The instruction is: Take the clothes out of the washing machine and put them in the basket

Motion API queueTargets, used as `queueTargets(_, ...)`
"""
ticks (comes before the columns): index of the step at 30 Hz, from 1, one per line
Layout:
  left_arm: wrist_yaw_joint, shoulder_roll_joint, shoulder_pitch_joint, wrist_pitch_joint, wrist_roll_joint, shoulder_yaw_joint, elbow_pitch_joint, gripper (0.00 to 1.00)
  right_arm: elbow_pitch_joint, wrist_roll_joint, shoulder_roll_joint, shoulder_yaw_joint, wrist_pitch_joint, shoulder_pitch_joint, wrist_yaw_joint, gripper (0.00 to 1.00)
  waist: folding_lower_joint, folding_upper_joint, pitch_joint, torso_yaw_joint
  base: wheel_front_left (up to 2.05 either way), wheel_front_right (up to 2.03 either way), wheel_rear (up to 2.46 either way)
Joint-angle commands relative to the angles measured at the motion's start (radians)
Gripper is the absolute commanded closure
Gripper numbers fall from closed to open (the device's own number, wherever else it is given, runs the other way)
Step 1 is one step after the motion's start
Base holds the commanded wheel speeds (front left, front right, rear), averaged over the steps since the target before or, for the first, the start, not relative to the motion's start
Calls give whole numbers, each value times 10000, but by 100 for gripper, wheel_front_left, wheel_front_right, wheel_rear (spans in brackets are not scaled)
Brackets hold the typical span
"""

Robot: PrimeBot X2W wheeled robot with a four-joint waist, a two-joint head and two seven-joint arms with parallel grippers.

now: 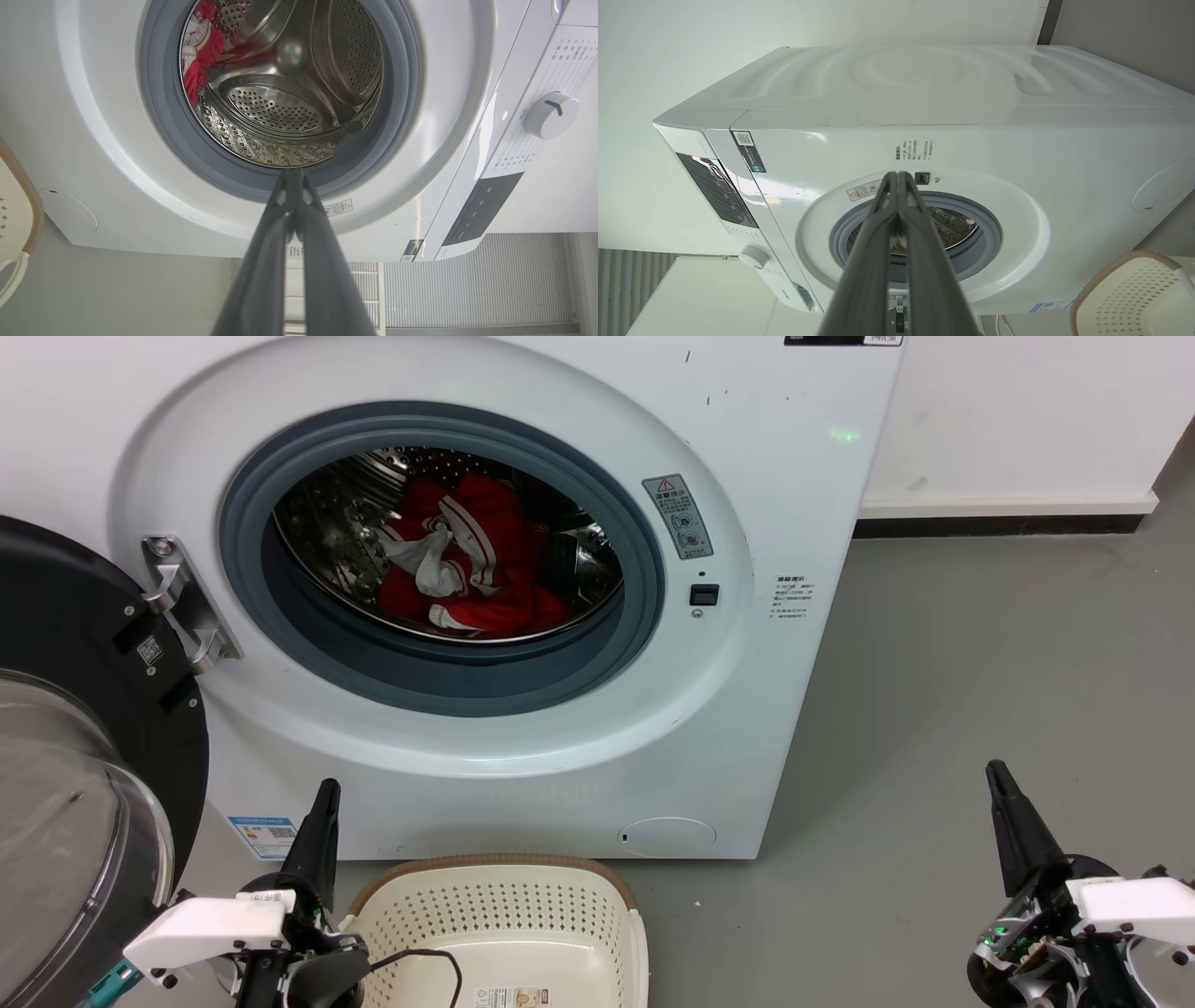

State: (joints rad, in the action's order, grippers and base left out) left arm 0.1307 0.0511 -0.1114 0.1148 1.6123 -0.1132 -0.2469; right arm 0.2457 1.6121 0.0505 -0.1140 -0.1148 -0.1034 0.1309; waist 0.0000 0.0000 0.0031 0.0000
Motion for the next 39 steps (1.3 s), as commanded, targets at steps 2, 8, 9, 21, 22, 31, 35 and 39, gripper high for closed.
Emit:
queueTargets(2,18,-23,66,15,11,-27,41,100,10,14,-4,8,11,-115,-3,100,0,0,0,0,0,0,0)
queueTargets(8,18,-23,66,15,11,-27,41,100,10,14,-4,8,11,-115,-3,100,0,0,0,0,0,0,0)
queueTargets(9,18,-23,66,15,11,-27,41,100,10,14,-4,8,11,-116,-3,100,0,0,0,0,0,0,0)
queueTargets(21,18,-23,66,15,11,-27,41,100,10,14,-4,8,12,-116,-3,100,0,0,0,0,0,0,0)
queueTargets(22,18,-23,66,15,11,-27,41,100,10,14,-4,8,12,-116,-2,100,0,0,0,0,0,0,0)
queueTargets(31,-2,-7,98,-223,-112,233,-65,0,-39,-89,-21,143,219,200,-2,0,1,0,4,-9,0,0,0)
queueTargets(35,-2,-4,99,-434,-316,400,49,0,-228,-318,-11,269,428,297,-2,0,1,0,4,-15,0,0,0)
queueTargets(39,-2,6,97,-627,-847,420,230,0,-390,-955,12,283,625,388,-2,0,1,0,1,-18,0,0,0)
